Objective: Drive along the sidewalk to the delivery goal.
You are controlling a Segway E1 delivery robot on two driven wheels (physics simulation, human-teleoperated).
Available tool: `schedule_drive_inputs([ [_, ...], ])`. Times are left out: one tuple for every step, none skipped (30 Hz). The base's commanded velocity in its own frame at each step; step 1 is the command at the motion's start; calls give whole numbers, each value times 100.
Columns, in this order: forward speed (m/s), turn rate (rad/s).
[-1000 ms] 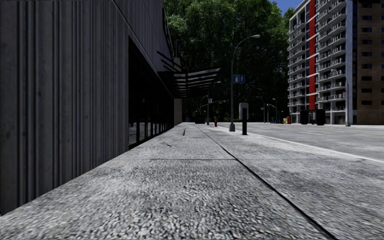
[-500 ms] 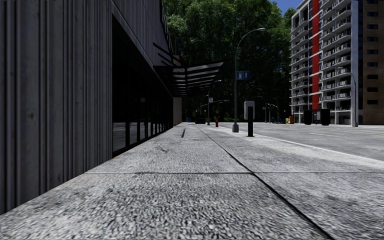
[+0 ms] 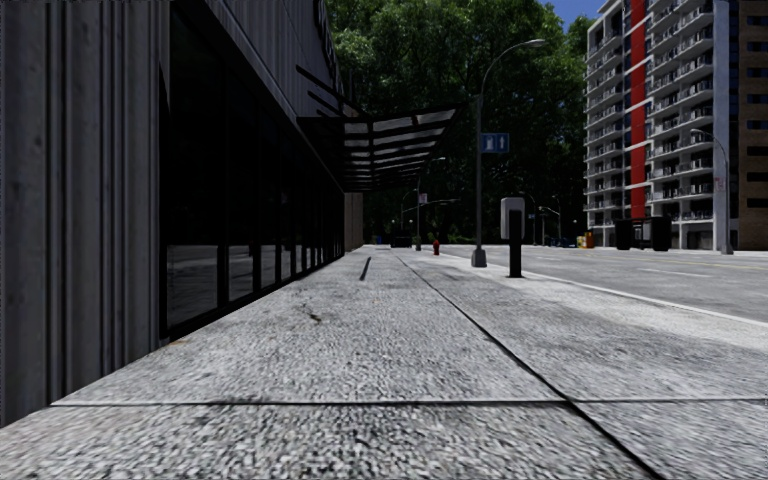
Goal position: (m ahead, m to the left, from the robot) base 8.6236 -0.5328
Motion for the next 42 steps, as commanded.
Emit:
schedule_drive_inputs([
  [200, 0],
  [200, 0],
  [200, 0],
  [200, 0],
  [200, 0],
  [200, 0],
  [200, 0],
  [200, 0],
  [200, 0],
  [200, 0],
  [200, 0],
  [200, 0],
  [200, 0],
  [200, 0],
  [200, 0],
  [200, 0],
  [200, 0],
  [200, 0],
  [200, 0],
  [200, 0],
  [200, 0],
  [200, 0],
  [200, 0],
  [200, 0],
  [200, 0],
  [200, 0],
  [200, 0],
  [200, 0],
  [200, 0],
  [200, 0],
  [200, 0],
  [200, 0],
  [200, 0],
  [200, 0],
  [200, 0],
  [200, 0],
  [200, 0],
  [200, 0],
  [200, 0],
  [200, 0],
  [200, 0],
  [200, 0],
])
